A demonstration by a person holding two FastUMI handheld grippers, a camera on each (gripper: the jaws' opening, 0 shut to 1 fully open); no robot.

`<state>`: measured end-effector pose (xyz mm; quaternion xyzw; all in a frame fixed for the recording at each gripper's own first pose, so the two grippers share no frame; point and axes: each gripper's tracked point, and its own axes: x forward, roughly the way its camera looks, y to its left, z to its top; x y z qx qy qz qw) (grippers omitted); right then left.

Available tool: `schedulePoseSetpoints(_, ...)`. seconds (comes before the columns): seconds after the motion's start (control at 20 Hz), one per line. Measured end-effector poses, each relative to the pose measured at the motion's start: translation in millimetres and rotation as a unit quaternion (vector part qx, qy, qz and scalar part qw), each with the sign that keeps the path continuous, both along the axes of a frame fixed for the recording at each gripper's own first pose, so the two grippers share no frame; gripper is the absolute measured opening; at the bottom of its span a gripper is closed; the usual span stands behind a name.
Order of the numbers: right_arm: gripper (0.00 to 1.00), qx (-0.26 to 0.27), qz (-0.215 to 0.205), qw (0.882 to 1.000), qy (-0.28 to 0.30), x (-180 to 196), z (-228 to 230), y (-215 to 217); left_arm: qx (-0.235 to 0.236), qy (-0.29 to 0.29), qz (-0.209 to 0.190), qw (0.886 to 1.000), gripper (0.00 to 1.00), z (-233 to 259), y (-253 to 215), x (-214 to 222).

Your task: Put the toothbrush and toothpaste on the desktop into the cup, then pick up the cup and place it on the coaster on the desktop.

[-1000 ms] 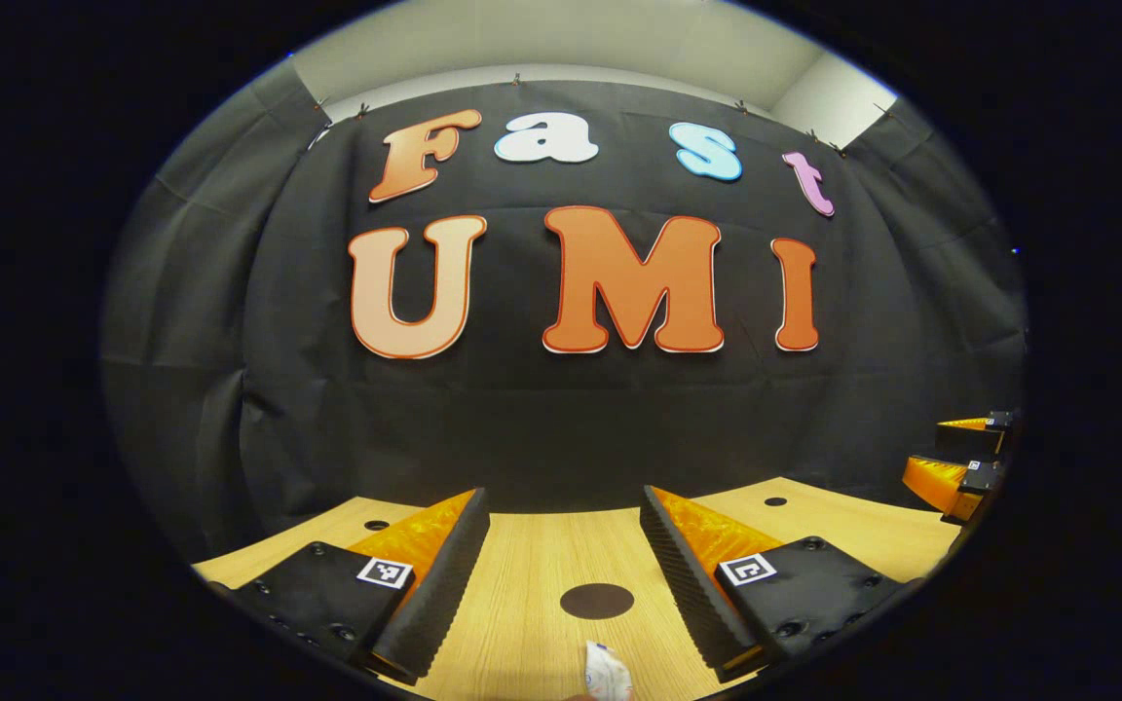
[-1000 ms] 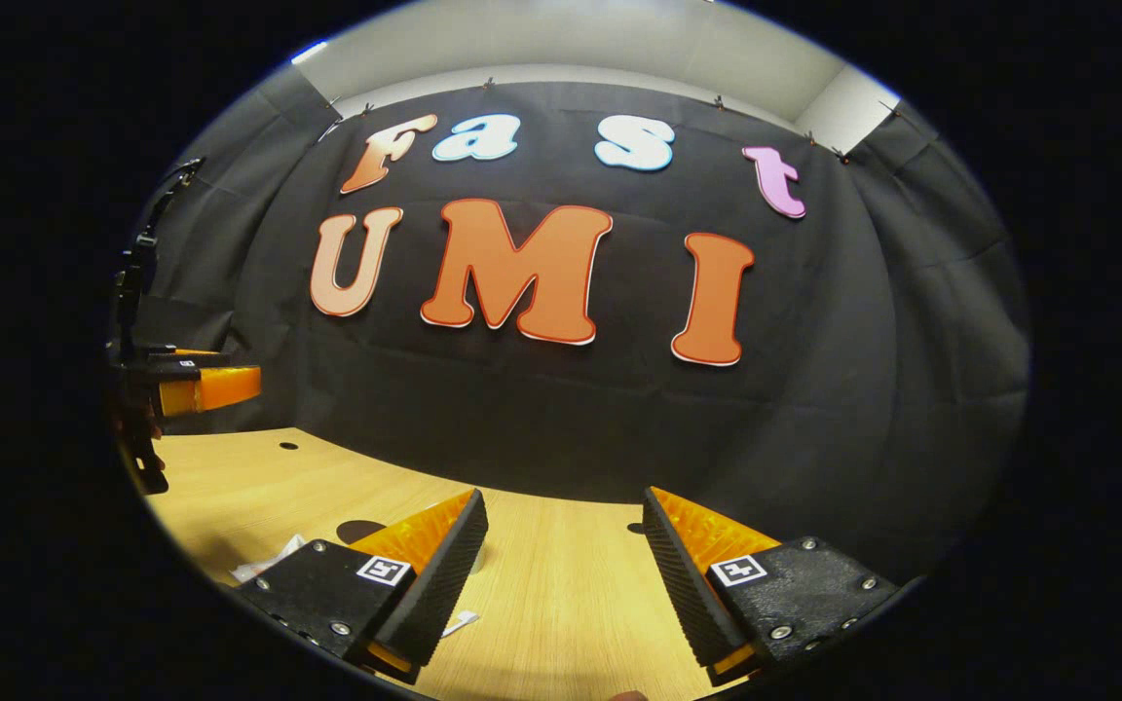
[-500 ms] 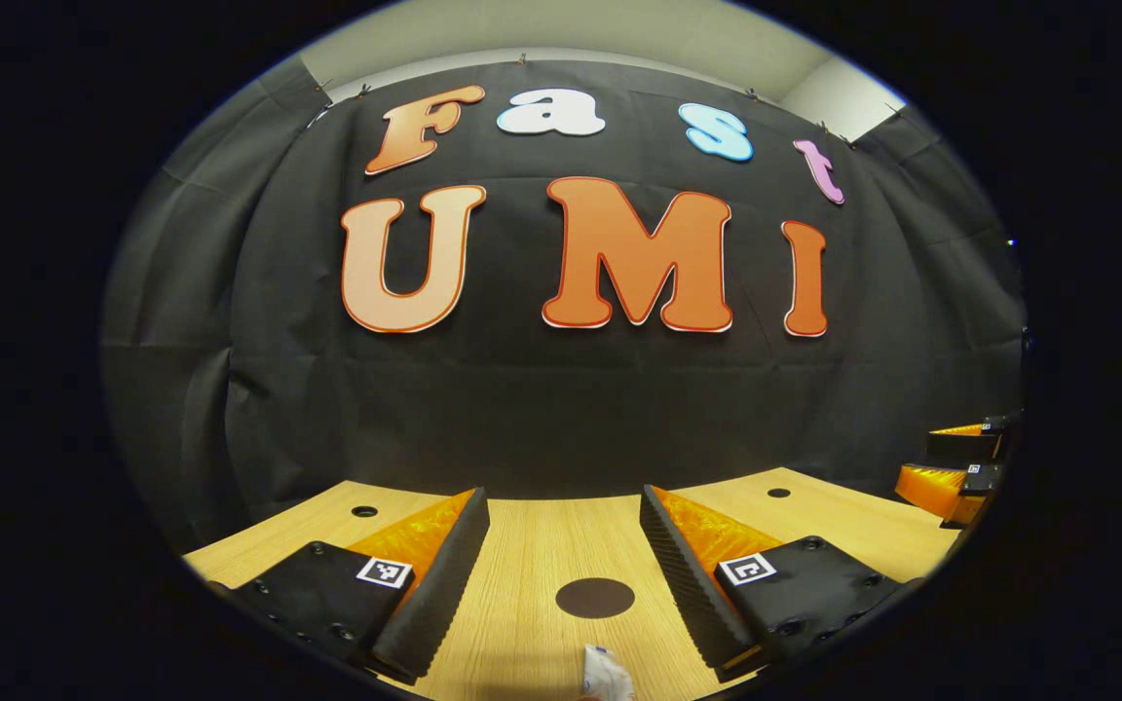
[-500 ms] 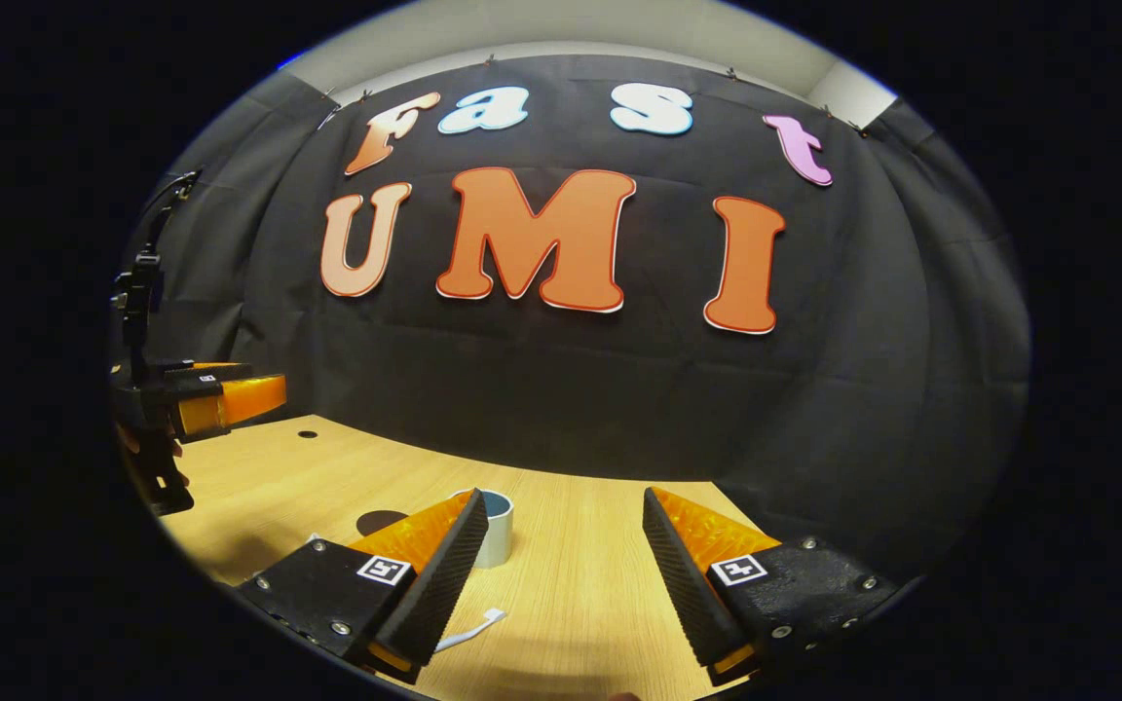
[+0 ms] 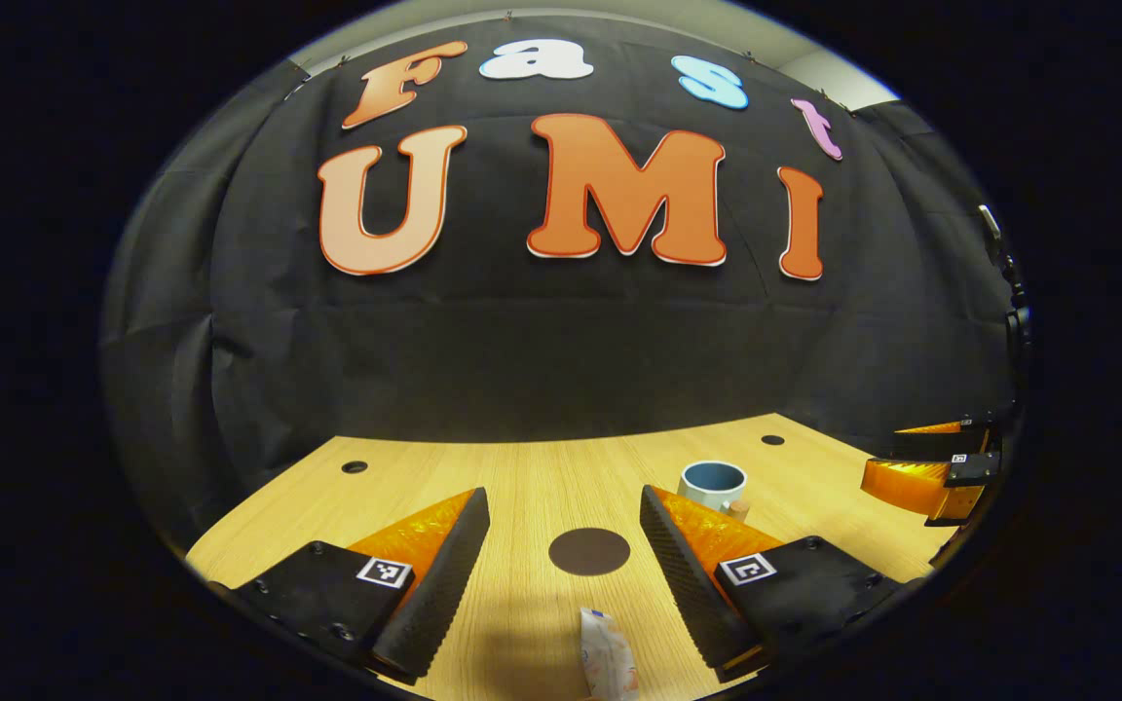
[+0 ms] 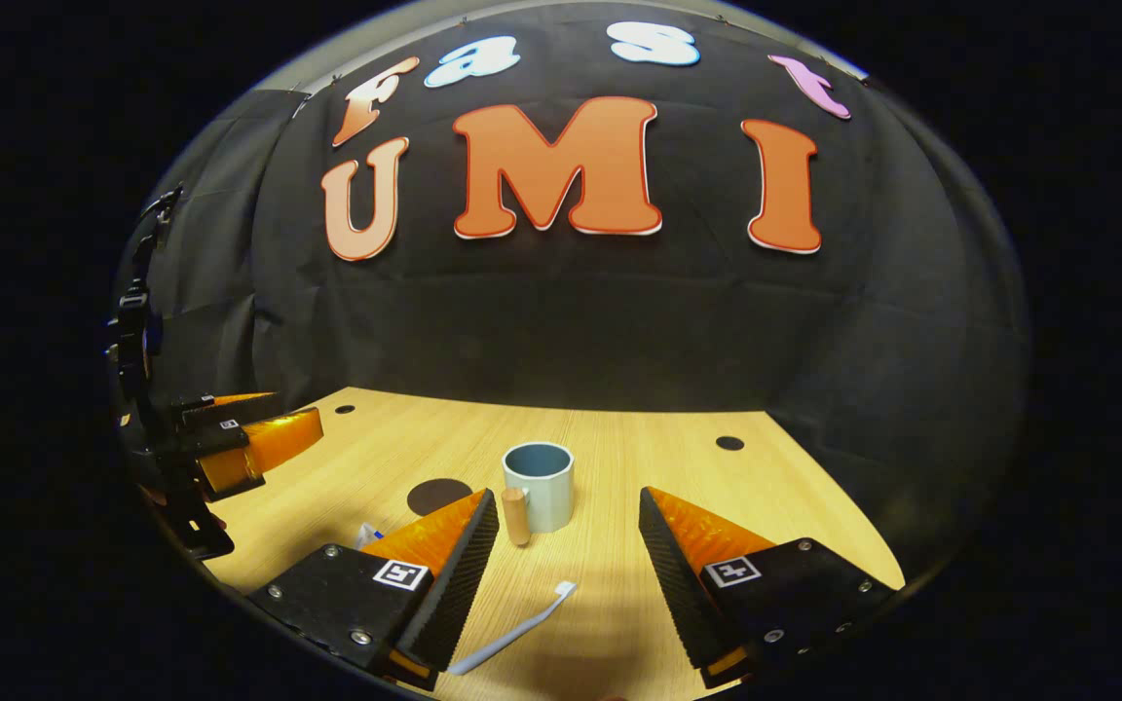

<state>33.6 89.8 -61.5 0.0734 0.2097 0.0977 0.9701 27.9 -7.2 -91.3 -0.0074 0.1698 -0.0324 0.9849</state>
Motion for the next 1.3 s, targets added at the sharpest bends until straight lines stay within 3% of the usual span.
schedulePoseSetpoints(0.25, 0.82, 0.005, 0.016, 0.996, 0.087, -6, -29, 15, 0.007, 0.071, -0.019, 0.997, 0.99, -32, -7, -5)
schedulePoseSetpoints(0.35, 0.81, 0.015, 0.021, 0.991, 0.131, -13, -47, 21, 0.001, 0.115, -0.027, 0.993, 0.99, -50, -12, -12)
schedulePoseSetpoints(0.45, 0.72, 0.020, 0.026, 0.985, 0.168, -22, -63, 26, -0.010, 0.153, -0.037, 0.987, 0.99, -65, -17, -18)
schedulePoseSetpoints(0.55, 0.74, 0.018, 0.033, 0.980, 0.197, -34, -73, 32, -0.013, 0.182, -0.038, 0.983, 0.96, -81, -19, -26)
schedulePoseSetpoints(0.65, 0.72, 0.010, 0.044, 0.975, 0.216, -39, -81, 38, -0.015, 0.205, -0.038, 0.978, 1.00, -92, -21, -30)
schedulePoseSetpoints(0.95, 0.72, -0.005, 0.045, 0.963, 0.264, -49, -113, 49, -0.013, 0.272, -0.040, 0.961, 0.96, -117, -17, -51)
schedulePoseSetpoints(1.3, 0.71, -0.016, 0.037, 0.947, 0.317, -62, -141, 55, -0.013, 0.304, -0.022, 0.952, 0.98, -145, -25, -60)
